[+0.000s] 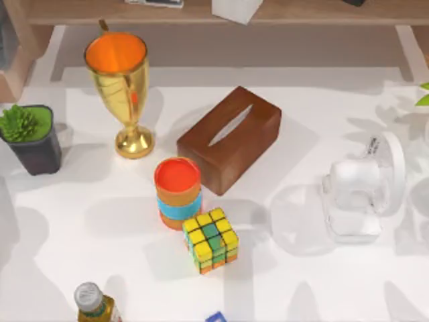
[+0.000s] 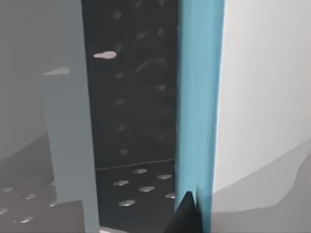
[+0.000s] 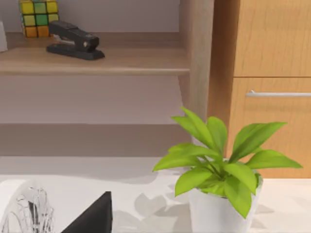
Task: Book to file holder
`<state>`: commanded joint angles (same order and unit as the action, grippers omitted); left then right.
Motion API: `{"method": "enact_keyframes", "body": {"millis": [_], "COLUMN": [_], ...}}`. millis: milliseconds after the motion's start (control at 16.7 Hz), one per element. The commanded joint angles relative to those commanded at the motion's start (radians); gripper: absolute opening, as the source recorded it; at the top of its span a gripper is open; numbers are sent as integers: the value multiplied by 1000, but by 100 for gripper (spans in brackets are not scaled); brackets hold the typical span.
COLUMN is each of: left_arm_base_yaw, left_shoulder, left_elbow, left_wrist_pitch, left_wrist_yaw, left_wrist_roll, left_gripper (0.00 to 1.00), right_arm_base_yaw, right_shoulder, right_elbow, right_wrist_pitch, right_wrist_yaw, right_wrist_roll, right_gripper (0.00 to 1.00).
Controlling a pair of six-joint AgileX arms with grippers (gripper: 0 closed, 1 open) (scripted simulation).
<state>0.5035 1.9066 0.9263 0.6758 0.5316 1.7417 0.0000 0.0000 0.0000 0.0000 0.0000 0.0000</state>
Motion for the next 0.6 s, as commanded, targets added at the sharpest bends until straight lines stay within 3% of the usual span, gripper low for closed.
{"method": "enact_keyframes", "body": {"millis": [600], "left_arm_base_yaw": [-26], "left_shoulder": [57], "left_elbow": [81], "left_wrist_pitch": [-8], "left_wrist_yaw": [-26], "left_wrist_roll": [-11], "left_gripper": [0], "right_arm_base_yaw": [0], "right_shoulder": [0], "right_elbow": [0], "right_wrist_pitch": [0], "right_wrist_yaw": [0], "right_wrist_roll": [0], "right_gripper": [100]}}
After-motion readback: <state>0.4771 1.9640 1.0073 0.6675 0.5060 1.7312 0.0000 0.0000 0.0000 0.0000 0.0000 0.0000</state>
